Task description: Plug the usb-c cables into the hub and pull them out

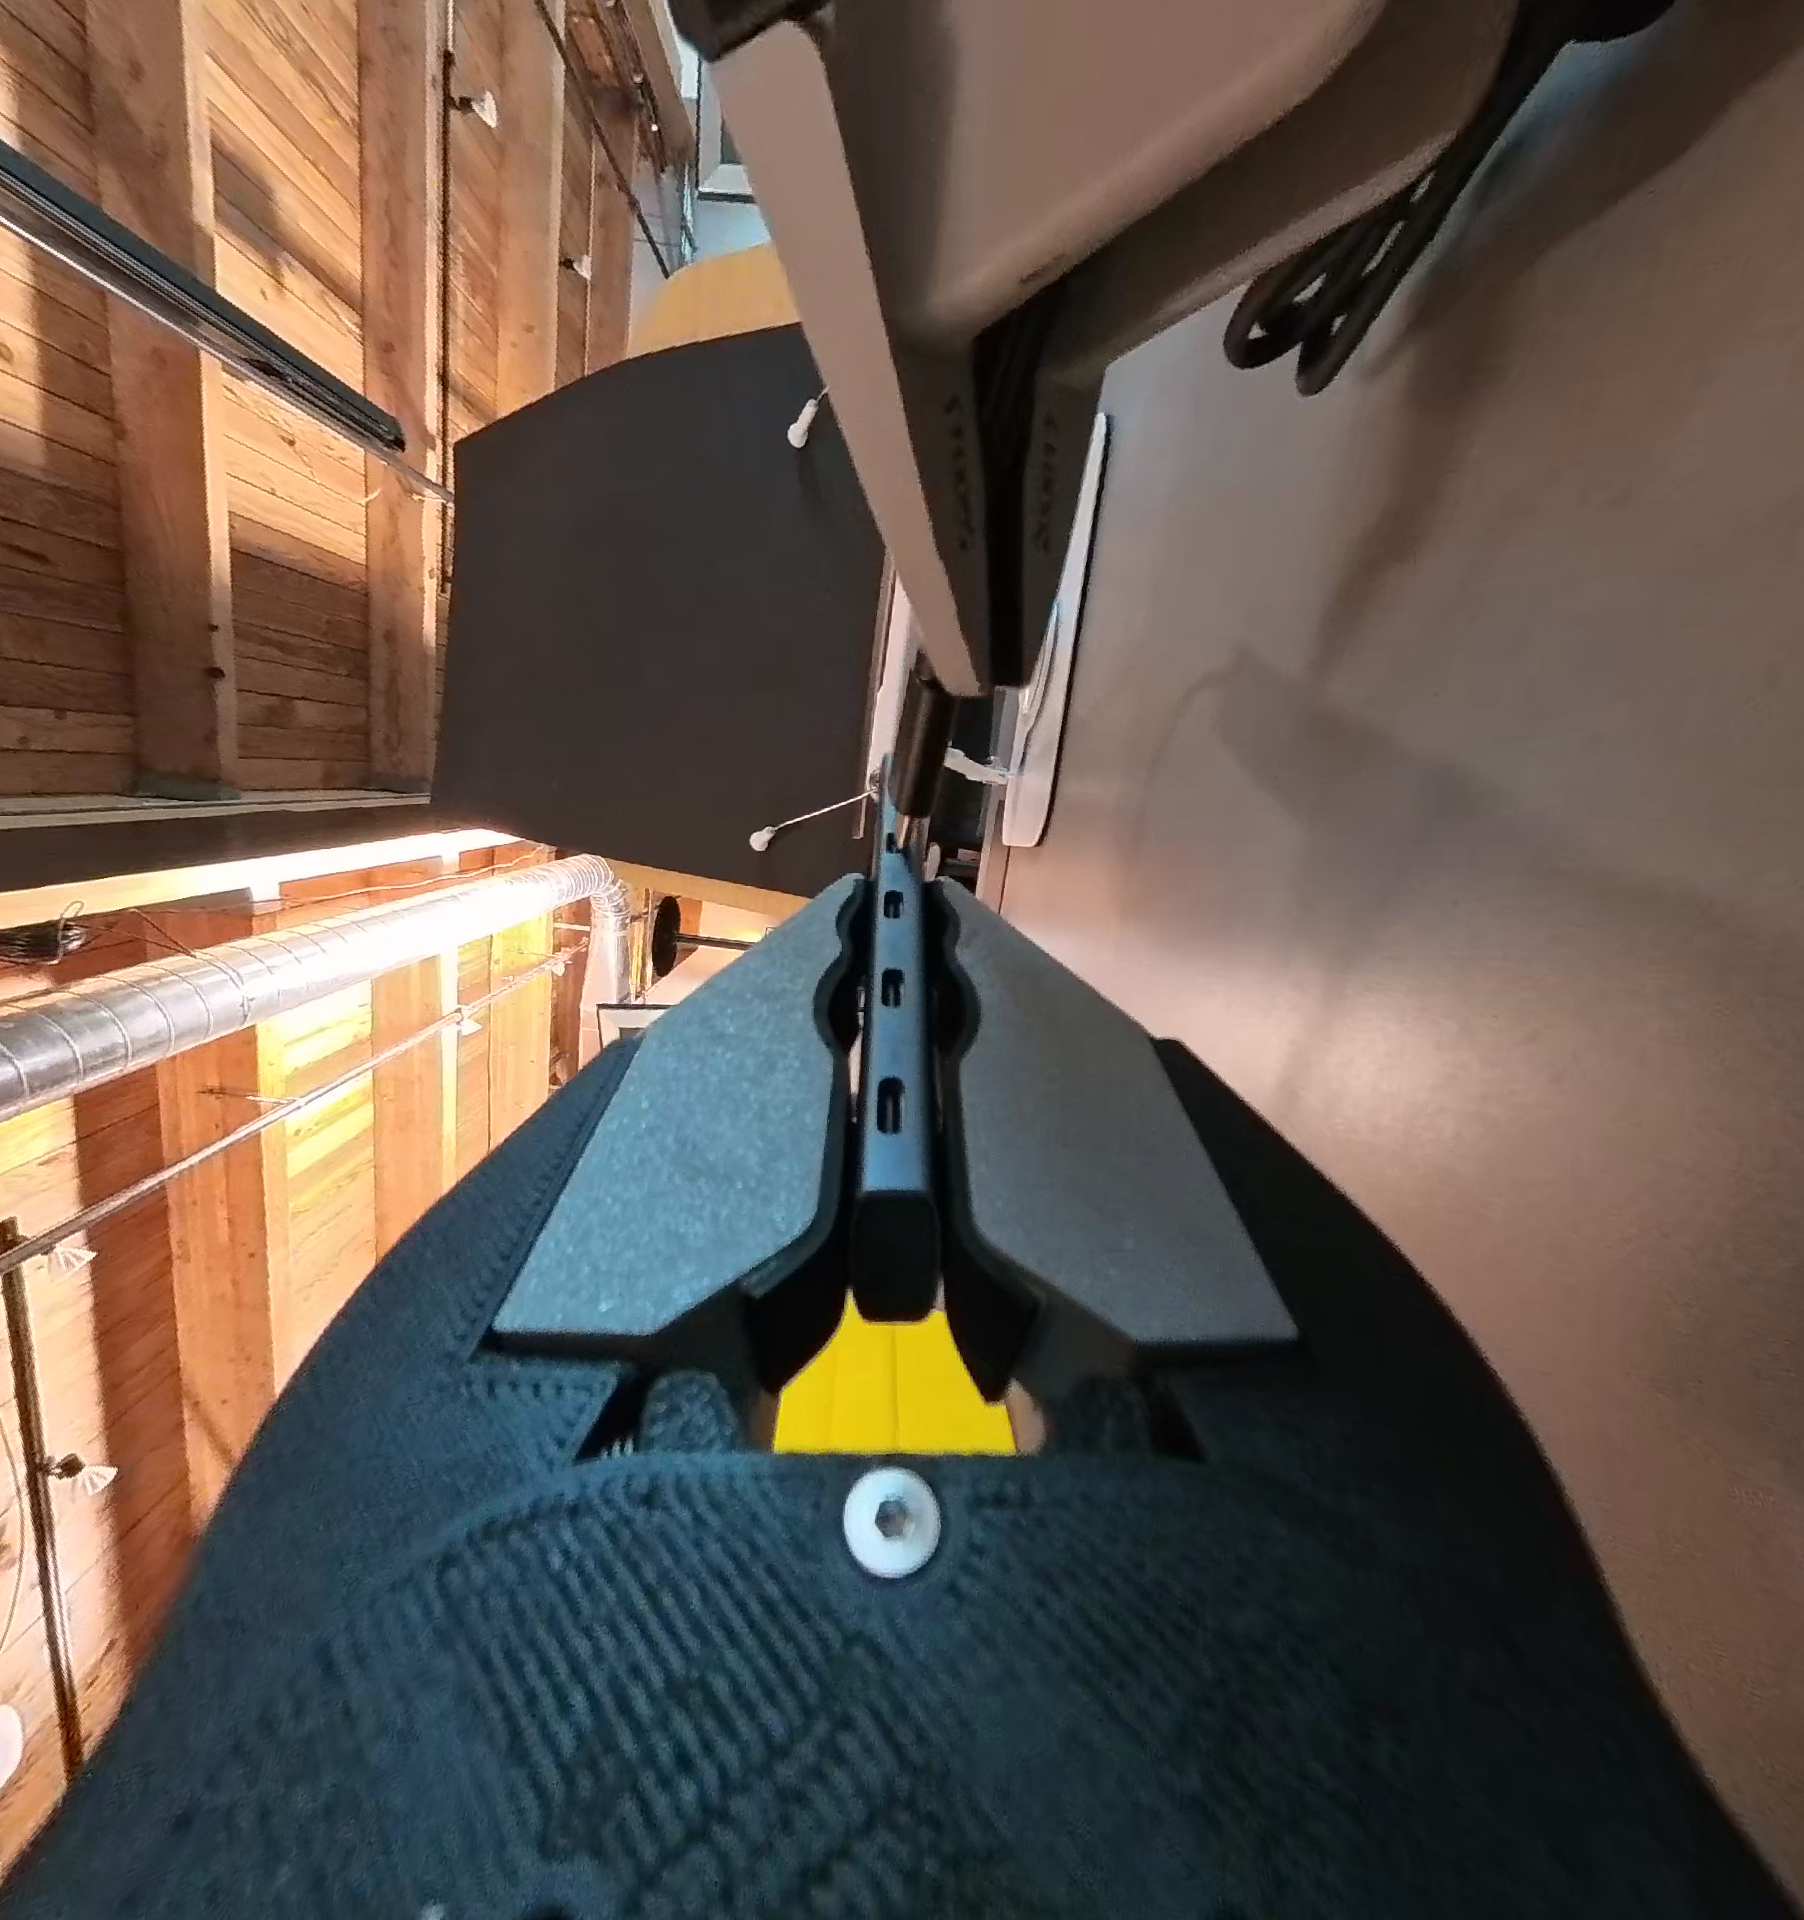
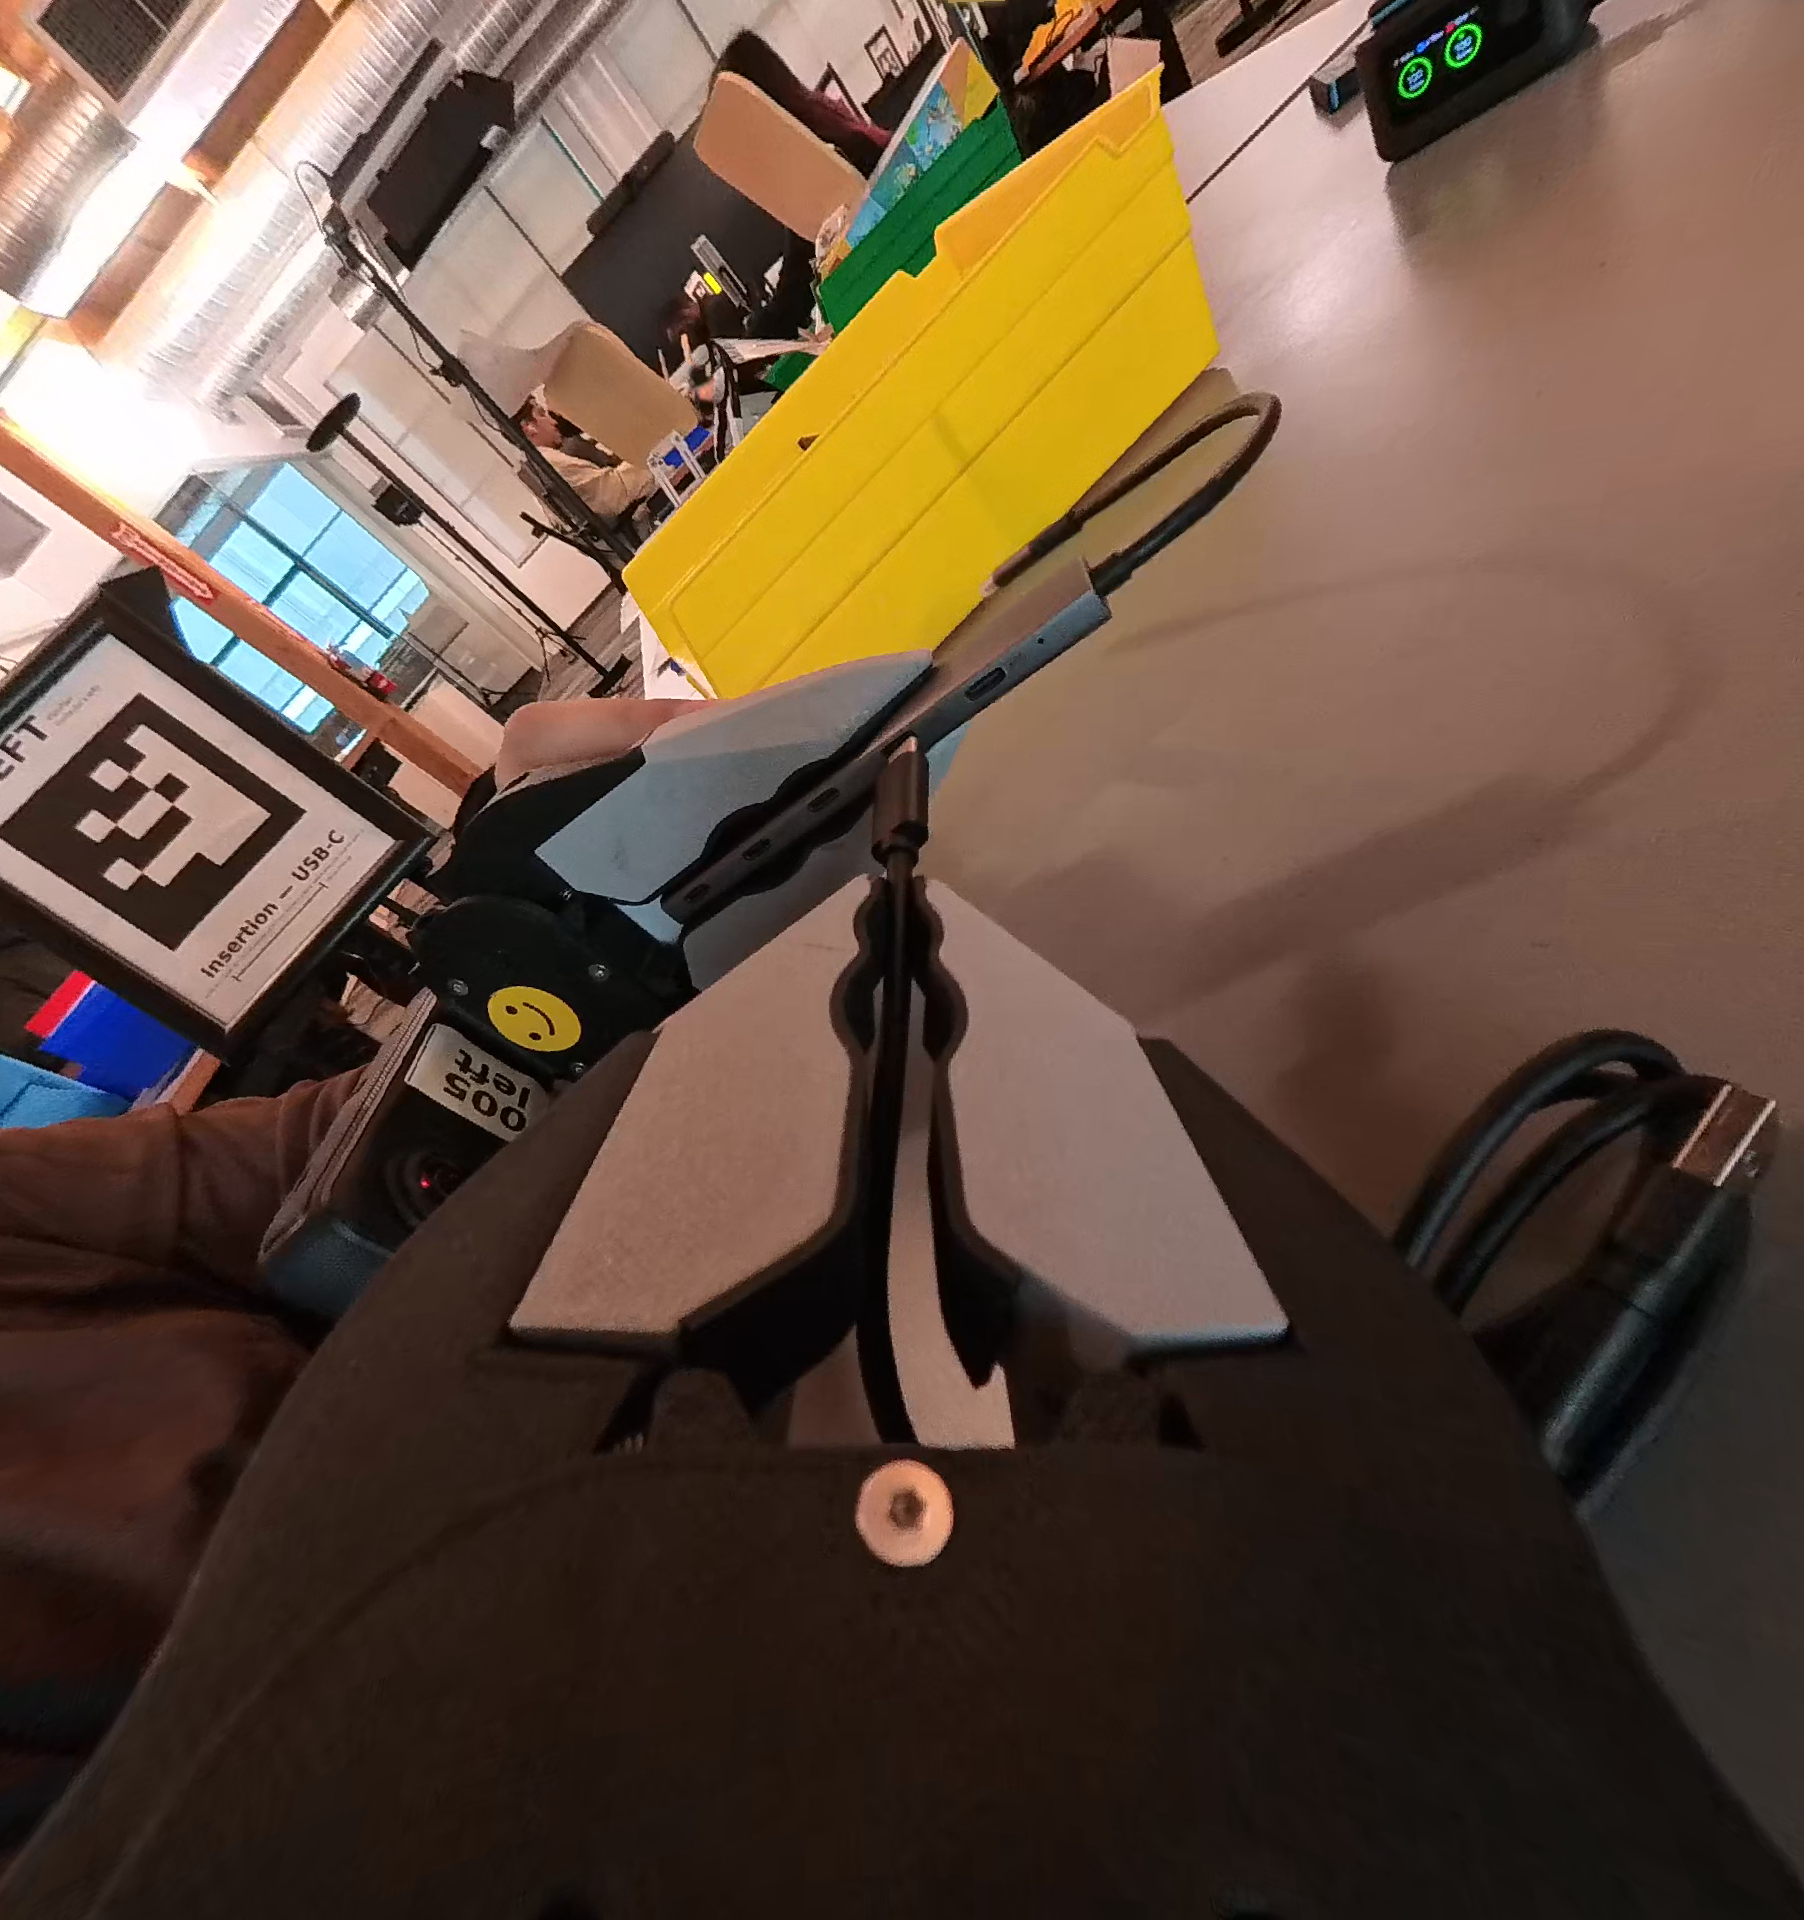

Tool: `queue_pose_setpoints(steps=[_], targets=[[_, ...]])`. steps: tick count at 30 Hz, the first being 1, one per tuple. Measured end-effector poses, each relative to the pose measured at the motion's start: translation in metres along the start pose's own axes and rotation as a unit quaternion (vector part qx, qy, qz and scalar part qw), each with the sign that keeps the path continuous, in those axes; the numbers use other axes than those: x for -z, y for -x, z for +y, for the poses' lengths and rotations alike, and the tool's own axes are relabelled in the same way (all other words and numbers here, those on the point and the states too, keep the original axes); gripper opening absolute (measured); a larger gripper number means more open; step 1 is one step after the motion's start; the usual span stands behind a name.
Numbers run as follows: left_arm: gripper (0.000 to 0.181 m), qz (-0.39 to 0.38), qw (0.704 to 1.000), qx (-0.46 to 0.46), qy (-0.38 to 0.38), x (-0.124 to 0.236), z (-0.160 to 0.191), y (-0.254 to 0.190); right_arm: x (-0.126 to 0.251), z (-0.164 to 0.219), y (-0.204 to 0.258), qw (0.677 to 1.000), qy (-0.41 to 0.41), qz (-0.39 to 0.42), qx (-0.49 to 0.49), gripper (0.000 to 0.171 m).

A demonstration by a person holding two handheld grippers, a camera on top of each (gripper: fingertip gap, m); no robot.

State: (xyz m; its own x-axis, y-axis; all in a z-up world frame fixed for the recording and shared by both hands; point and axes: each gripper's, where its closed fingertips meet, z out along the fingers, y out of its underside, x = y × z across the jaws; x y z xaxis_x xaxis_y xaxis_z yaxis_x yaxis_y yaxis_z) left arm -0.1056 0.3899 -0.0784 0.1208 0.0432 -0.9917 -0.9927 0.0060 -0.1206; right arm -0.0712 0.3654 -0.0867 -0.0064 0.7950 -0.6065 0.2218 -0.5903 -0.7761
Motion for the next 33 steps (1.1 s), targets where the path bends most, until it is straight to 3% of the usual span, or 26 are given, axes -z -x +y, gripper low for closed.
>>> queue_pose_setpoints(steps=[33], targets=[[0.007,-0.005,0.999,-0.033,-0.009,0.0073,-0.0075,-0.0014,0.0019,0.0024,0.0045,0.999,0.013,-0.024,-0.028,0.0]])
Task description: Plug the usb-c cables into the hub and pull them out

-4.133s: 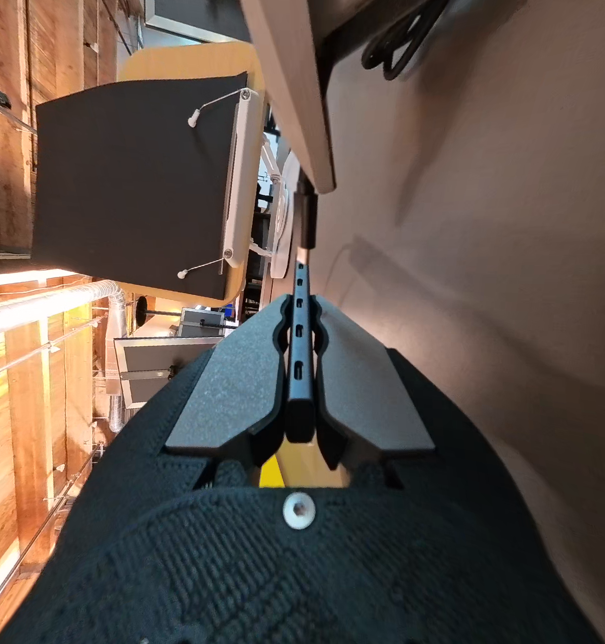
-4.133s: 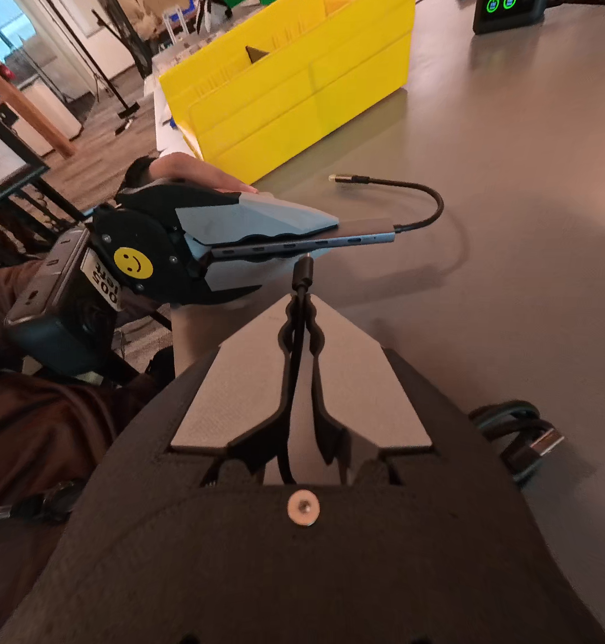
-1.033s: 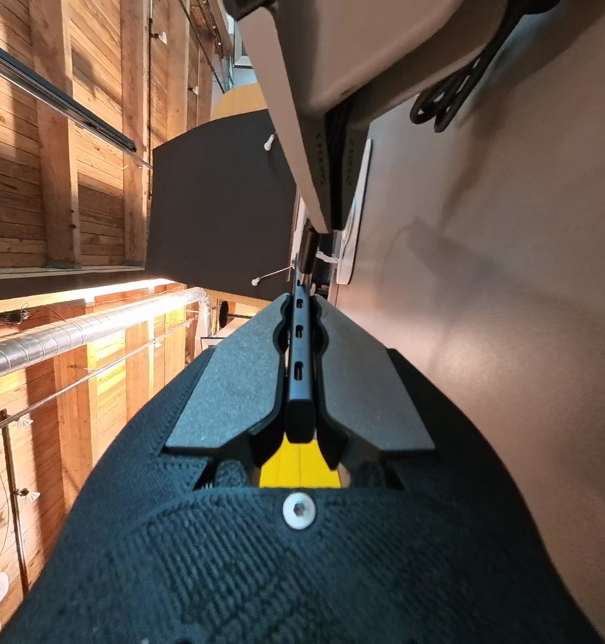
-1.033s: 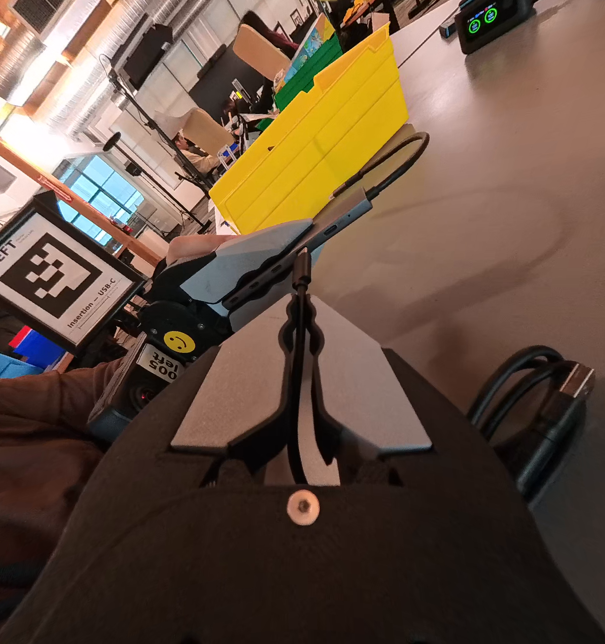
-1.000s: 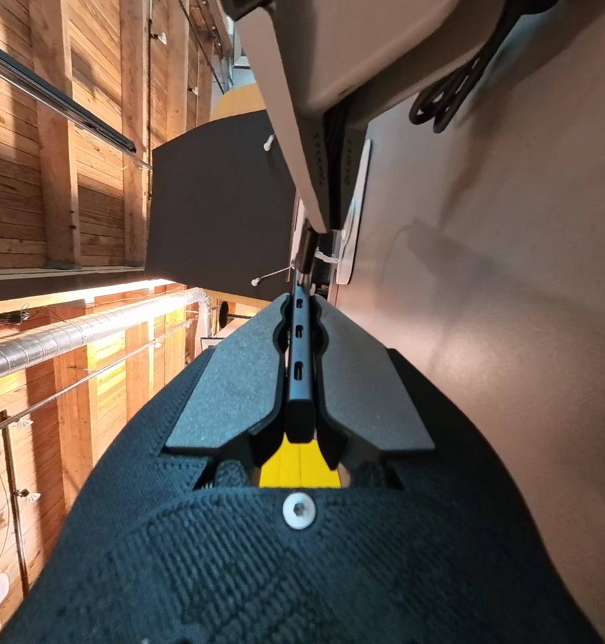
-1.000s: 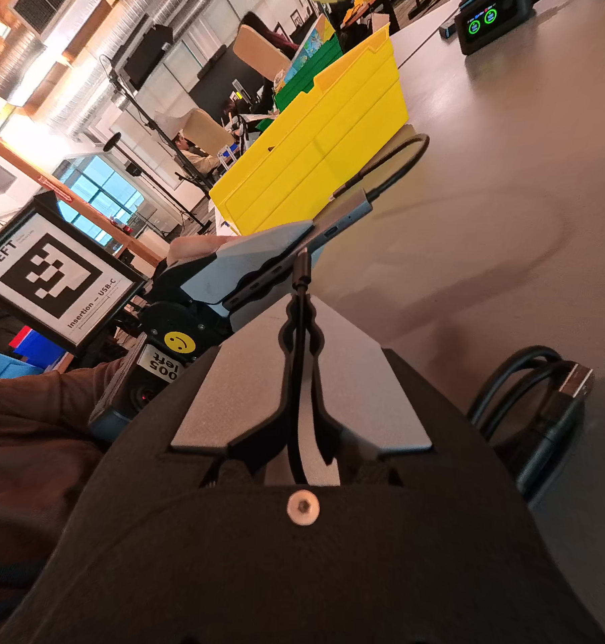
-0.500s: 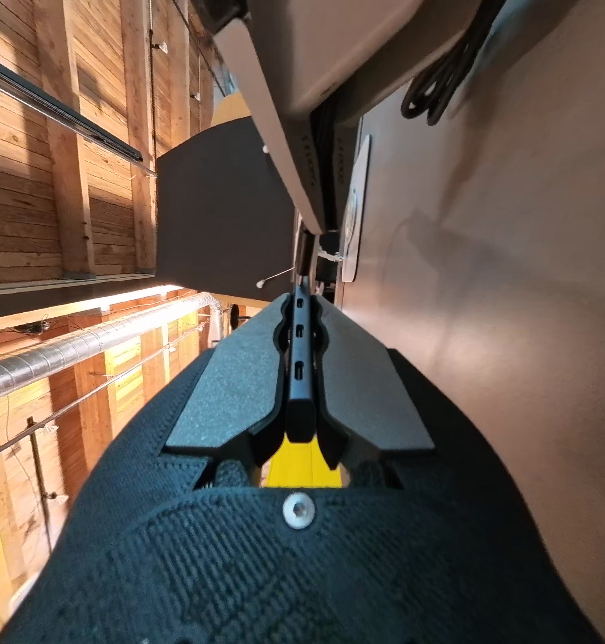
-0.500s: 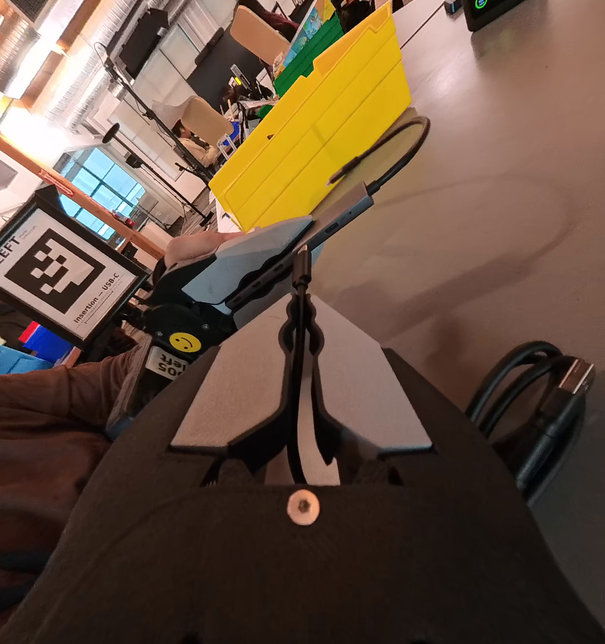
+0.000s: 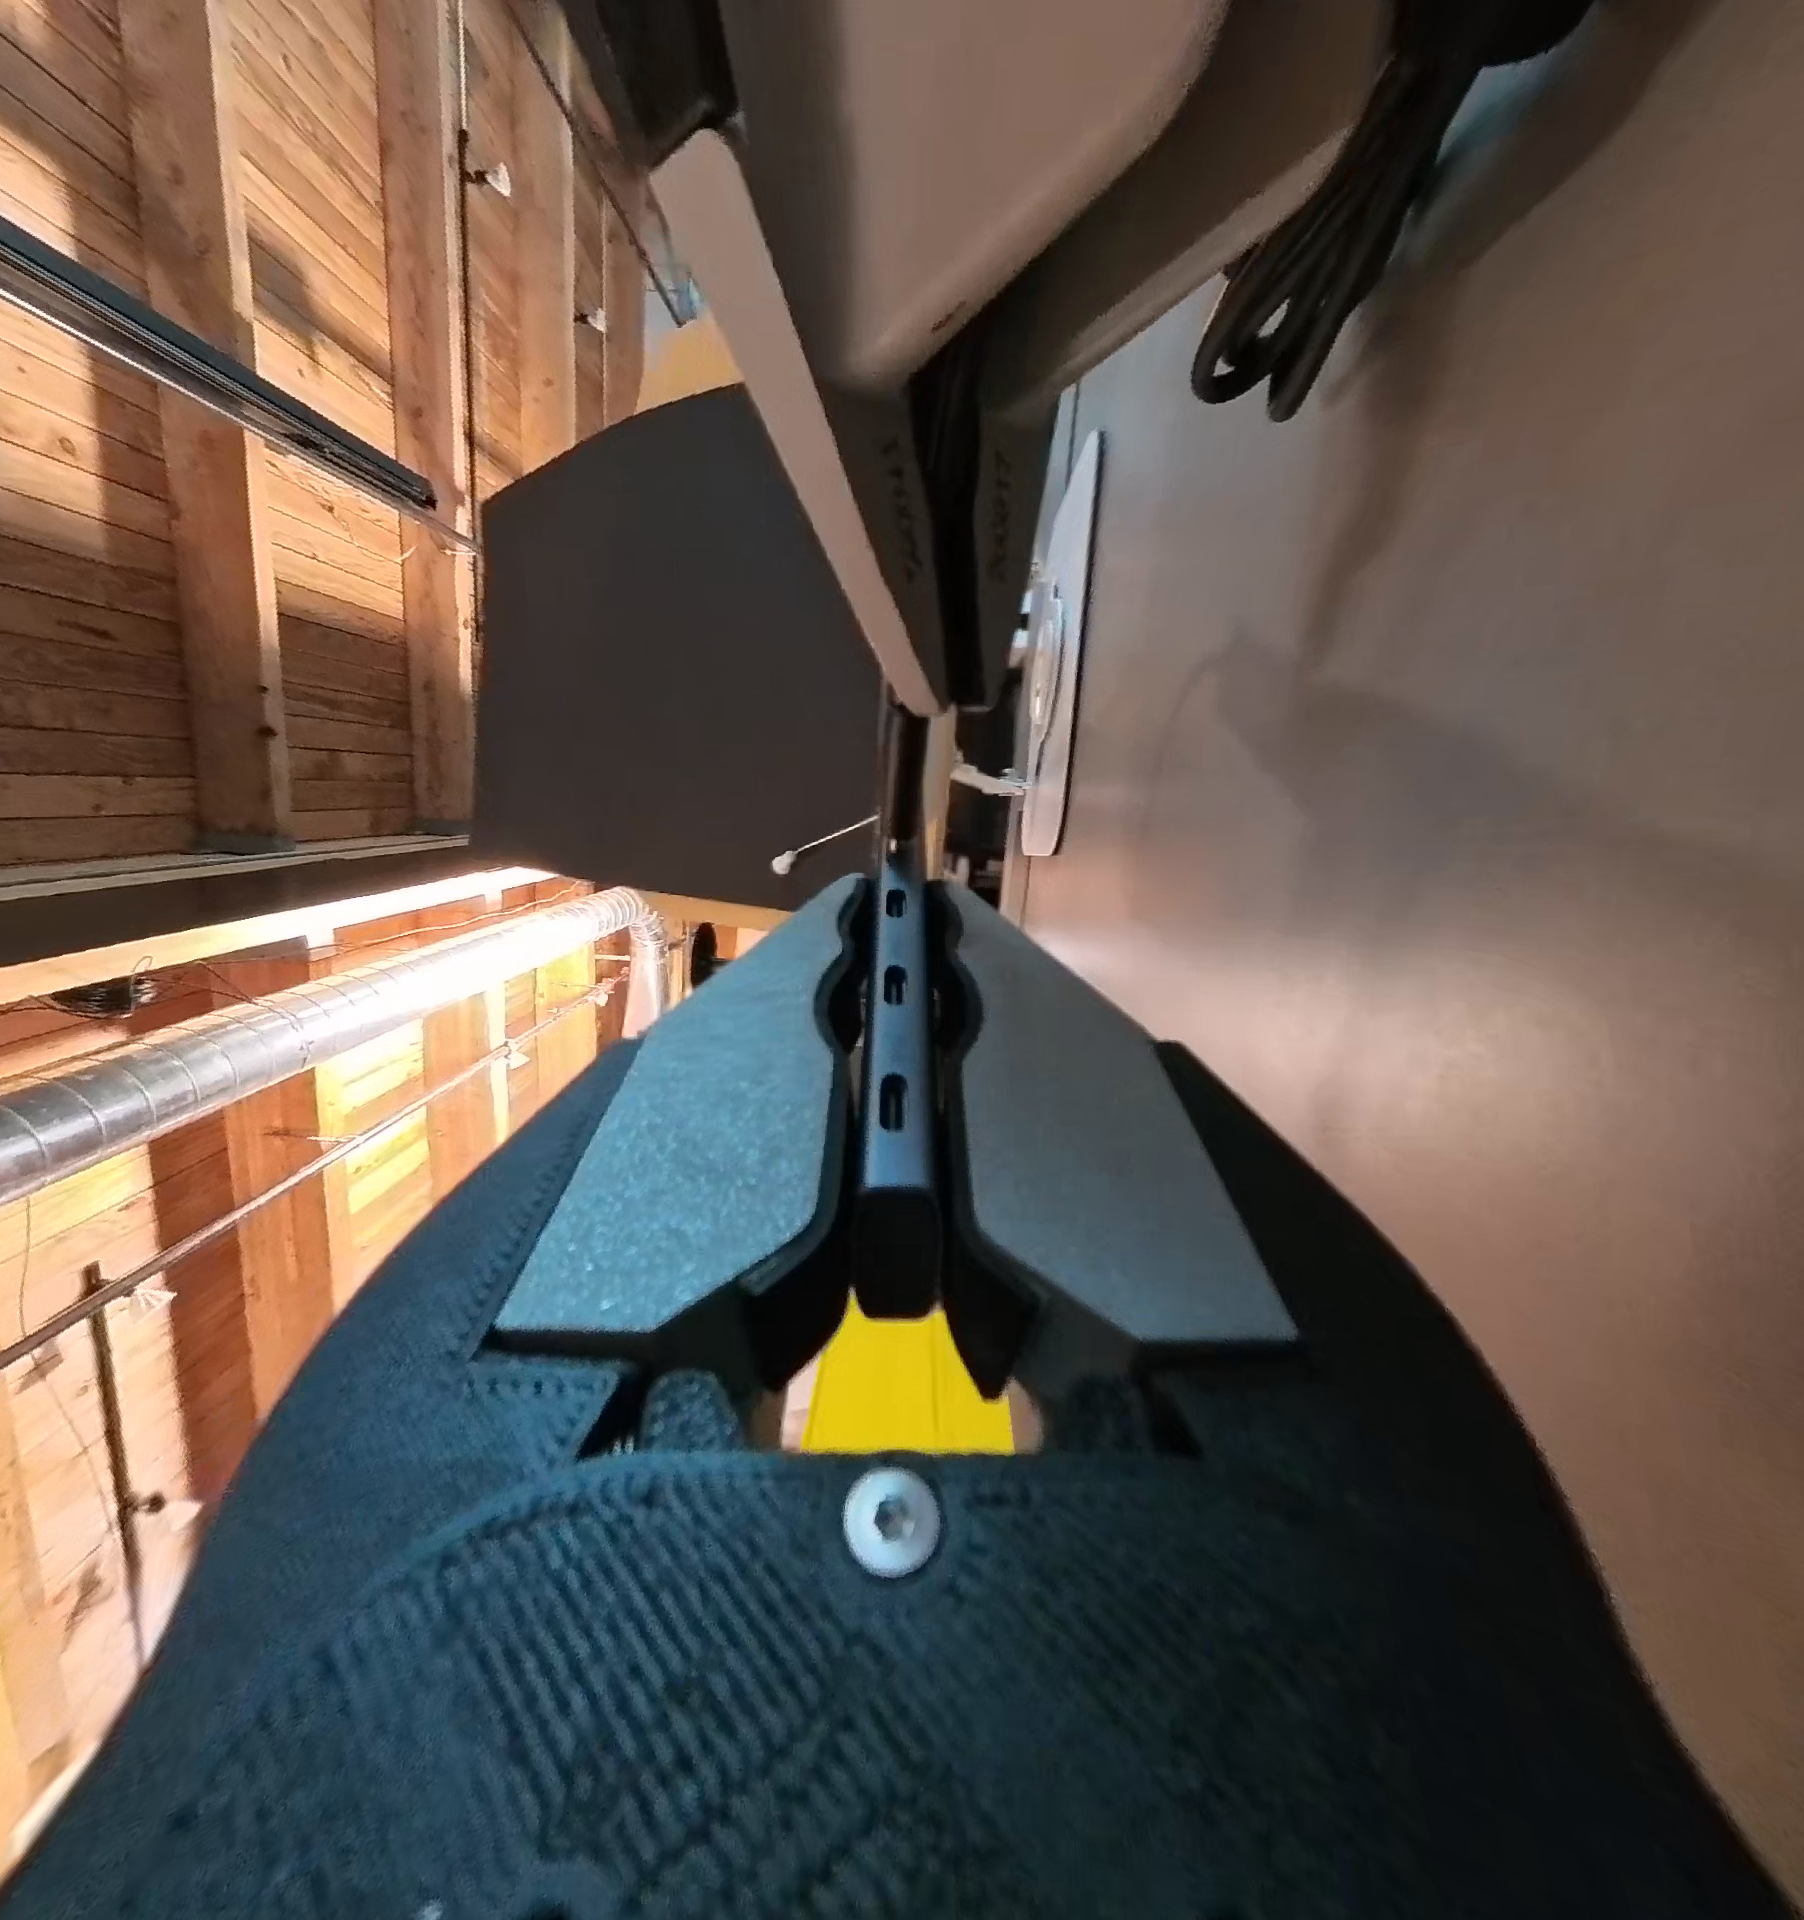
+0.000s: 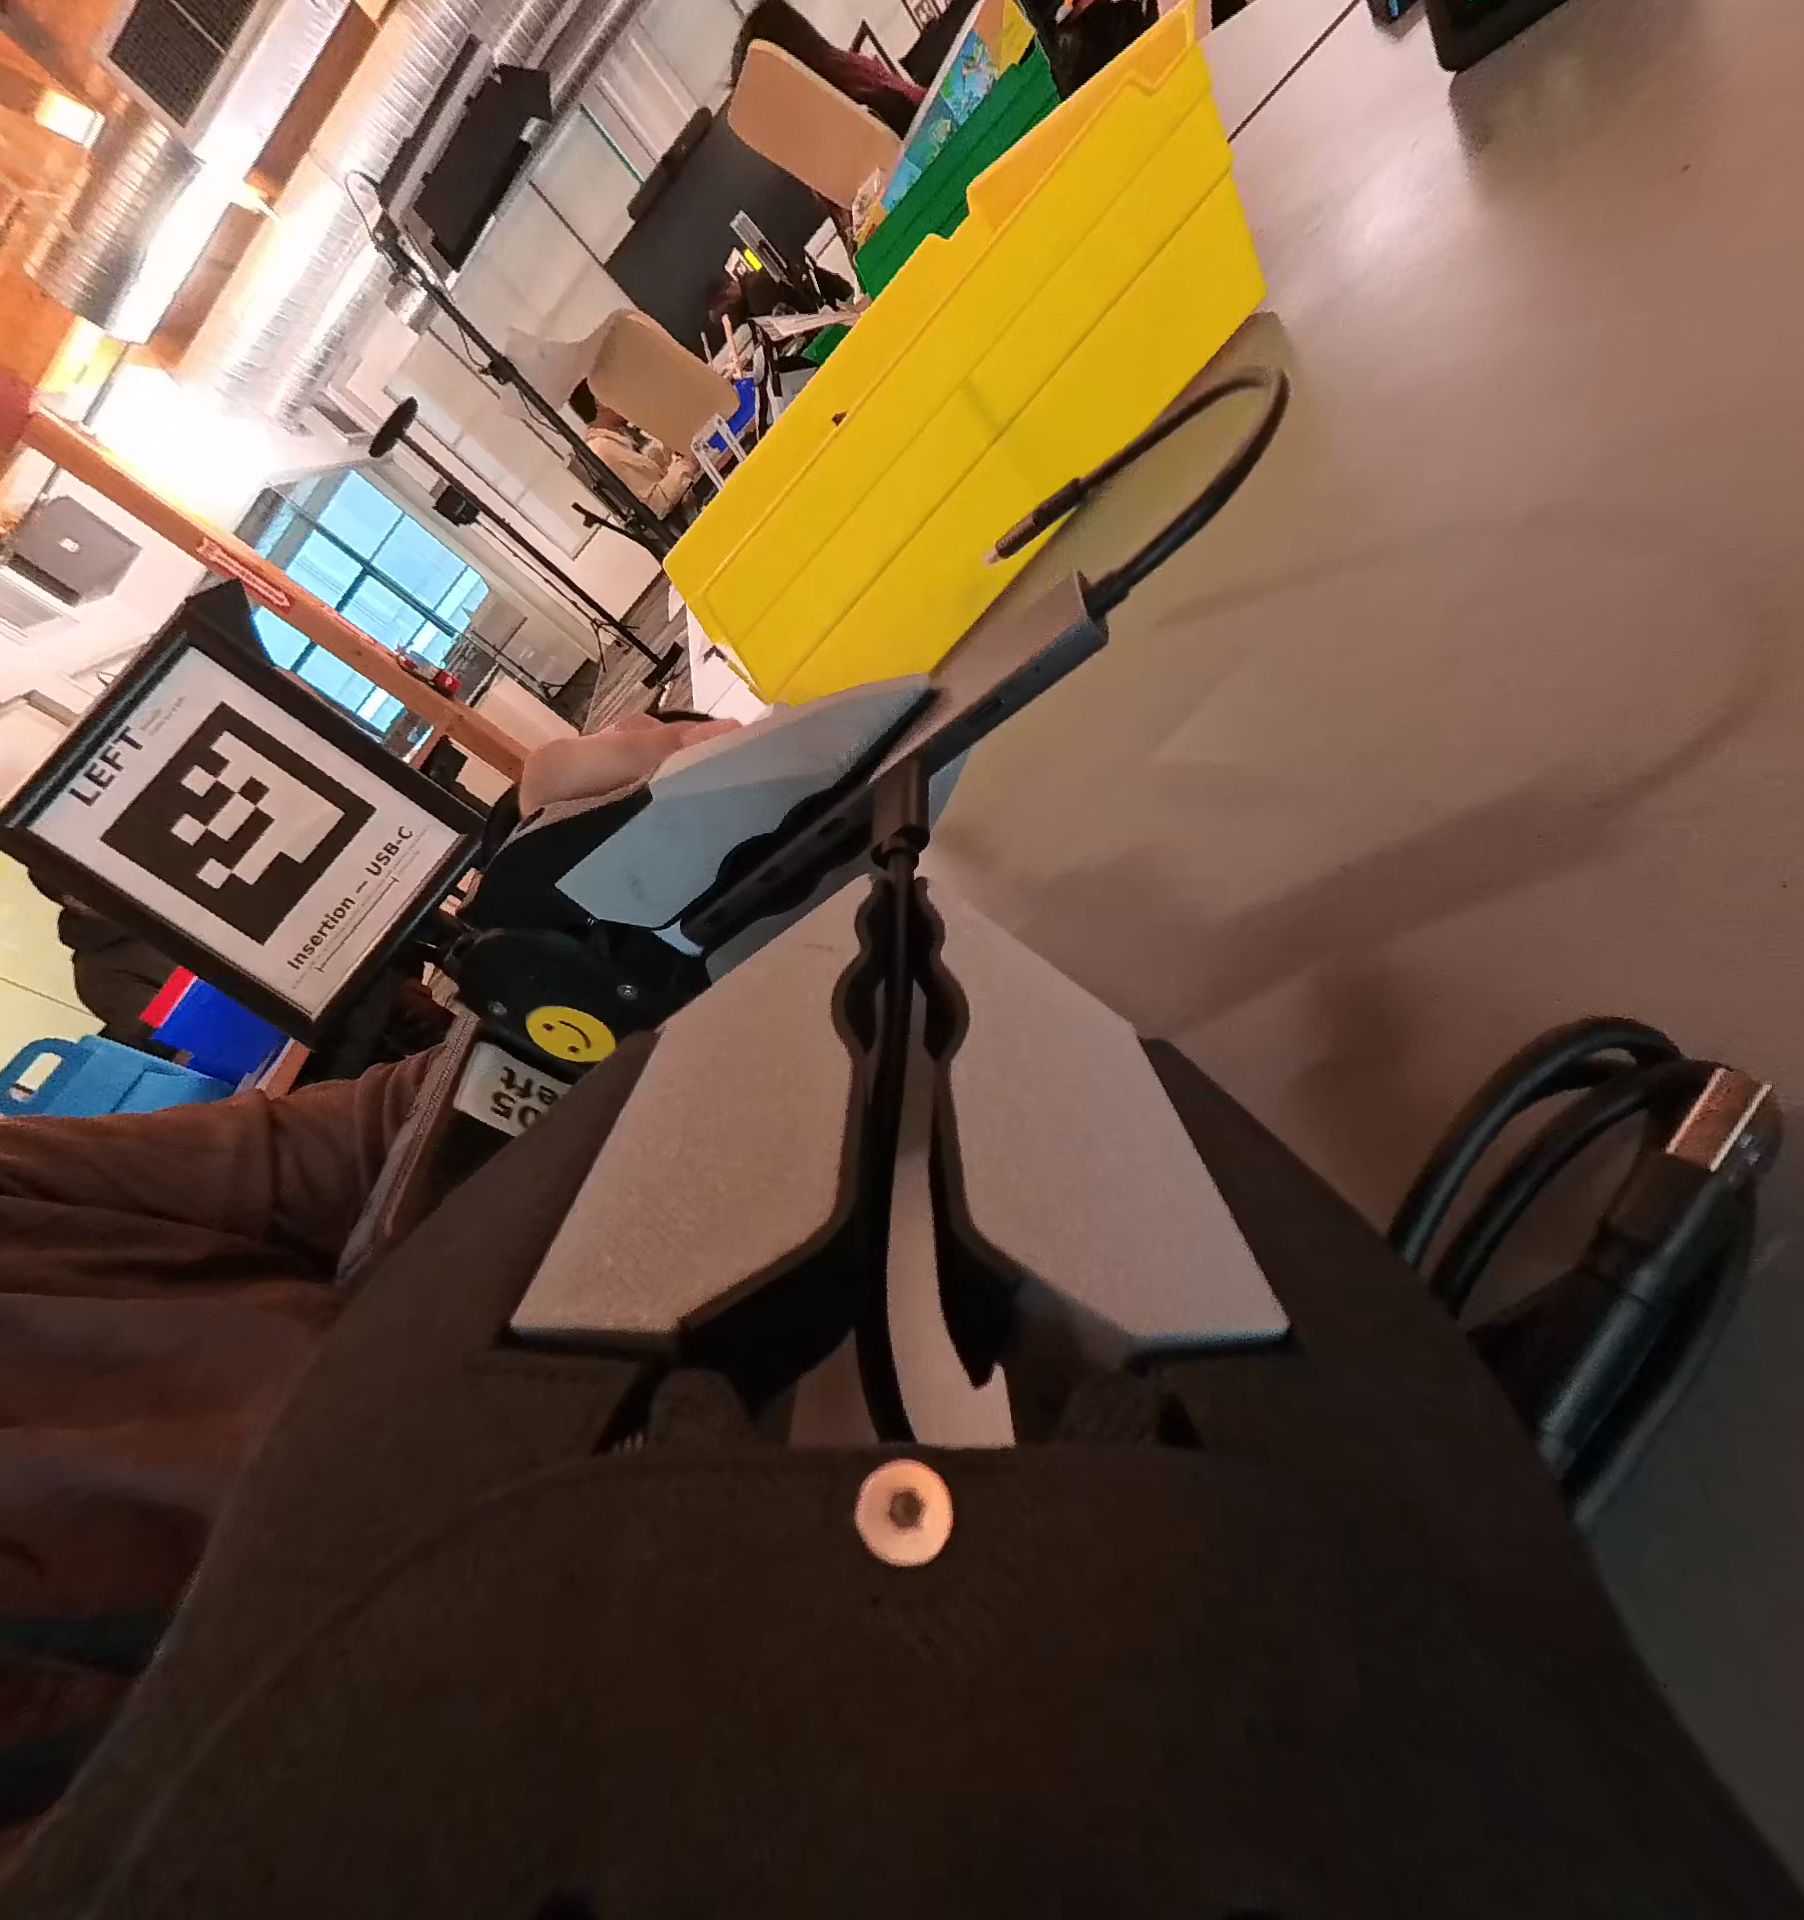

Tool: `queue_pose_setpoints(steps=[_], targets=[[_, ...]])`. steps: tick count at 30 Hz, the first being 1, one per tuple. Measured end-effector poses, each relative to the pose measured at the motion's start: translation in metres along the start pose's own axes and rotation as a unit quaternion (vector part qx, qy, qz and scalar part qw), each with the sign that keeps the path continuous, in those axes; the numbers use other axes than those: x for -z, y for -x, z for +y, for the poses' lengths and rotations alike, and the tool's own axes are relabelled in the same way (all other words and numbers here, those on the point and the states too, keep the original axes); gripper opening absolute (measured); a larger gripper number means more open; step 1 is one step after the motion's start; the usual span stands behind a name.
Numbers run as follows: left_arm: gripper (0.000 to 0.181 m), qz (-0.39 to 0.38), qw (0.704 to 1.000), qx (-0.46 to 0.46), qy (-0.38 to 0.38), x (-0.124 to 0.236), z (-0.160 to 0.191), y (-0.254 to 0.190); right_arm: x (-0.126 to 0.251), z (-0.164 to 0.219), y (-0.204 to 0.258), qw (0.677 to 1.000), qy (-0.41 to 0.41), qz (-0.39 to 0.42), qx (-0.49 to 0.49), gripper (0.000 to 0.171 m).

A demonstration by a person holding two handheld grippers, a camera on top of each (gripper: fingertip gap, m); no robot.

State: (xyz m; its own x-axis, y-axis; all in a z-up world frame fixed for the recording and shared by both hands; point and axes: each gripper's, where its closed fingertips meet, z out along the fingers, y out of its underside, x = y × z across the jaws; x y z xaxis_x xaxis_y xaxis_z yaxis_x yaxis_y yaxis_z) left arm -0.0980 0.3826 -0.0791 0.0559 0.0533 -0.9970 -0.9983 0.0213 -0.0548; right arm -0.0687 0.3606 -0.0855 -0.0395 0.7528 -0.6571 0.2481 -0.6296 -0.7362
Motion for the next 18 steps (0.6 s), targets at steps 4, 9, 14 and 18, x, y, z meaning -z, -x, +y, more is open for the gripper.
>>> queue_pose_setpoints(steps=[4,9,14,18], targets=[[0.007,0.023,1.0,0.001,0.005,0.0,-0.001,-0.008,0.0,0.002,-0.003,1.0,0.009,0.018,0.015,0.0],[0.007,0.033,0.999,0.011,0.013,0.0,0.0,-0.009,-0.002,0.002,-0.005,0.999,0.002,0.027,0.019,0.0],[0.007,0.039,0.999,0.021,0.029,-0.001,0.002,-0.01,-0.005,0.002,-0.009,0.998,-0.01,0.047,0.029,0.001],[0.007,0.04,0.998,0.027,0.044,-0.003,0.002,-0.01,-0.005,0.001,-0.011,0.998,-0.017,0.058,0.033,0.0]])
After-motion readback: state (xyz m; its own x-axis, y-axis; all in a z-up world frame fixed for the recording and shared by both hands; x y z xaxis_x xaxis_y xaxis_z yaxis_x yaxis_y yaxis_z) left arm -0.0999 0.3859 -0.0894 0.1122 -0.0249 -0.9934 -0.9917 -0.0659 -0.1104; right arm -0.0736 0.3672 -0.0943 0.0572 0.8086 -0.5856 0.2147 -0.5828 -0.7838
